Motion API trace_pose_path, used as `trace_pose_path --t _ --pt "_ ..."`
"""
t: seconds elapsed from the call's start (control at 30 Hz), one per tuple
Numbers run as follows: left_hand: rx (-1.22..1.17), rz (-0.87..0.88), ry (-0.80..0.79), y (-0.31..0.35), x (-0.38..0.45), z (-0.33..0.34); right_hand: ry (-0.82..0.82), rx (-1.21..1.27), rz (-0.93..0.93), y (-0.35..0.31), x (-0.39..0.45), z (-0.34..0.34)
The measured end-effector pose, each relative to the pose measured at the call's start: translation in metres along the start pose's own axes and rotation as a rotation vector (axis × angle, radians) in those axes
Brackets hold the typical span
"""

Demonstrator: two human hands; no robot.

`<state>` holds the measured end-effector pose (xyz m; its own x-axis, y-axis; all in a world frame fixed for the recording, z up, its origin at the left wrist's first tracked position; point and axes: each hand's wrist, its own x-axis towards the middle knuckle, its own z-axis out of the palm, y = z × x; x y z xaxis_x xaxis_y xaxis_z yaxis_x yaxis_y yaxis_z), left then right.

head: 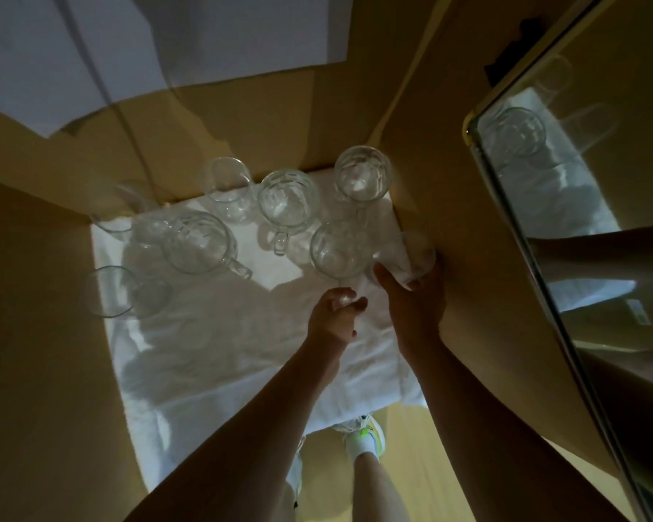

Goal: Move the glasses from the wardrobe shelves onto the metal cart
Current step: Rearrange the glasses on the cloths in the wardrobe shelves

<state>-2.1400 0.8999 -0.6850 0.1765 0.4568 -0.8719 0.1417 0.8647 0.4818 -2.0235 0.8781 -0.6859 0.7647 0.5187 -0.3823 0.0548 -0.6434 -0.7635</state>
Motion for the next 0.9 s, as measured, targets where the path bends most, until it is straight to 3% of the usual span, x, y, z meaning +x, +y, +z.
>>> trace_pose_path --t 0.47,0.9 --pt "-0.127 -0.157 0.149 0.01 -0.096 -0.054 -0.153 -0.022 0.05 -0.029 -0.08 -0.051" --pt "-0.254 0.097 0.212 0.129 -0.284 -0.1 -0.374 0.06 -0.341 -0.197 -0.15 -0.084"
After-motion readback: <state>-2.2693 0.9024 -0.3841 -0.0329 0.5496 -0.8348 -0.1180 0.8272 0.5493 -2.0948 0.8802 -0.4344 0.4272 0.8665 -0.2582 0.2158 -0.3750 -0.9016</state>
